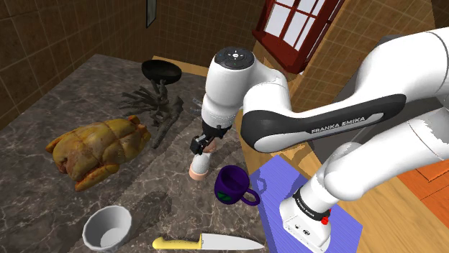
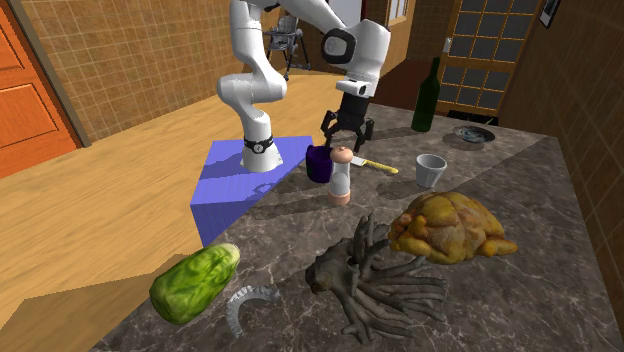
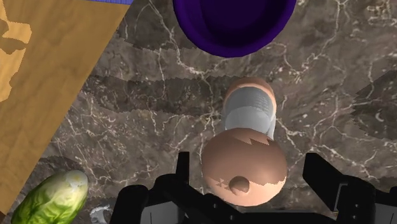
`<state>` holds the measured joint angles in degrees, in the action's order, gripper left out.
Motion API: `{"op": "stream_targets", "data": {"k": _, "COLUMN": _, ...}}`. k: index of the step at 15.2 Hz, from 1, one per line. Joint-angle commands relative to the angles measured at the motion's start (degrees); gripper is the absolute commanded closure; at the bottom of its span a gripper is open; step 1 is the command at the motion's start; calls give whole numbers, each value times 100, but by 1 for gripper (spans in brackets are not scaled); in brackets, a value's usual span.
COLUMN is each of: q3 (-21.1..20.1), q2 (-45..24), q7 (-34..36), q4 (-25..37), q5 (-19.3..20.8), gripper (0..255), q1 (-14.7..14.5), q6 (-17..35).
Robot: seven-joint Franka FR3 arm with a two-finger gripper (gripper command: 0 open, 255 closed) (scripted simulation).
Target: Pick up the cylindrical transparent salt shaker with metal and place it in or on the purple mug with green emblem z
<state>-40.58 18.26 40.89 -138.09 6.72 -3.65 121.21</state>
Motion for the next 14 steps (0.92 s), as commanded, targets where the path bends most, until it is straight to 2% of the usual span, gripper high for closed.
{"op": "stream_targets", "data": {"k": 1, "q3": -29, "q2": -101, "q7": 58, "q4": -84, "q5": 81, "gripper": 0, "q1": 50, "q6": 168}}
{"op": "stream_targets", "data": {"k": 10, "q3": -46, "q2": -169, "q7": 101, "q4": -155, "q5": 141, "gripper": 0, "q1": 84, "q6": 294}}
{"op": "stream_targets", "data": {"k": 11, "q3": -46, "q2": -169, "q7": 101, "q4": -155, "q5": 141, "gripper": 255, "q1": 84, "q6": 294}}
{"op": "stream_targets", "data": {"k": 14, "q3": -46, "q2": -169, "q7": 101, "q4": -155, "q5": 141, "gripper": 255, "q1": 84, "q6": 294}}
